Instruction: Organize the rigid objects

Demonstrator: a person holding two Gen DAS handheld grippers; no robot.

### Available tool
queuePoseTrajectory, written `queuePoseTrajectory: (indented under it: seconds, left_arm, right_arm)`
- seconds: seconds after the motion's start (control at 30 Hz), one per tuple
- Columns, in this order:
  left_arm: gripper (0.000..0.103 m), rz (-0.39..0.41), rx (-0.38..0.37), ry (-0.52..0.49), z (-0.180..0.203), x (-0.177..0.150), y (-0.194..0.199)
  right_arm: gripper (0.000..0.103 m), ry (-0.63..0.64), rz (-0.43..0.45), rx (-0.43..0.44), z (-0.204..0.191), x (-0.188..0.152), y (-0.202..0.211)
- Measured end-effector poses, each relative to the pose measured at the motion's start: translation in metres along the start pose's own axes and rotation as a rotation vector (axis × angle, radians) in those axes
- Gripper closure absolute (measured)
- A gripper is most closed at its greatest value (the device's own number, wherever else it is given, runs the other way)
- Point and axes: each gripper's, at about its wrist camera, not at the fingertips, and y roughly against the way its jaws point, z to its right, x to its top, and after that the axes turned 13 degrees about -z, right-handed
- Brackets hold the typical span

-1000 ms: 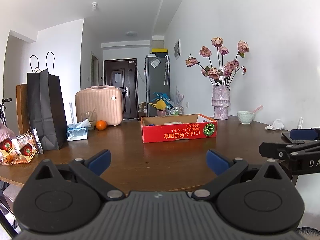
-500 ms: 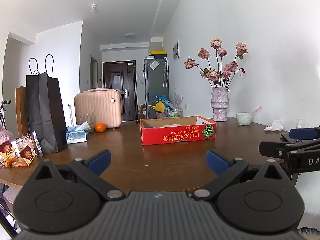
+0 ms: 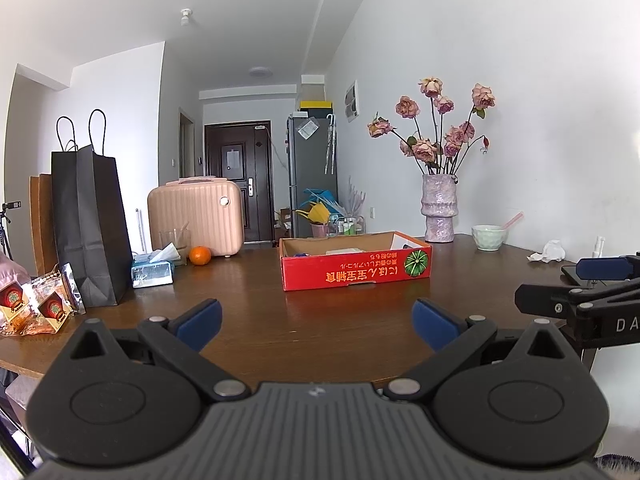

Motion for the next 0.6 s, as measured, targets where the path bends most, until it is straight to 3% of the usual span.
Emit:
queuePoseTrajectory:
  seconds: [0.6]
  left_arm:
    - [0.000, -0.011, -0.015, 0.005, 0.0036, -0.0010, -0.0023]
  right_arm:
    - [0.000, -0.010, 0.010, -0.003, -0.0024, -0.0025, -0.0003]
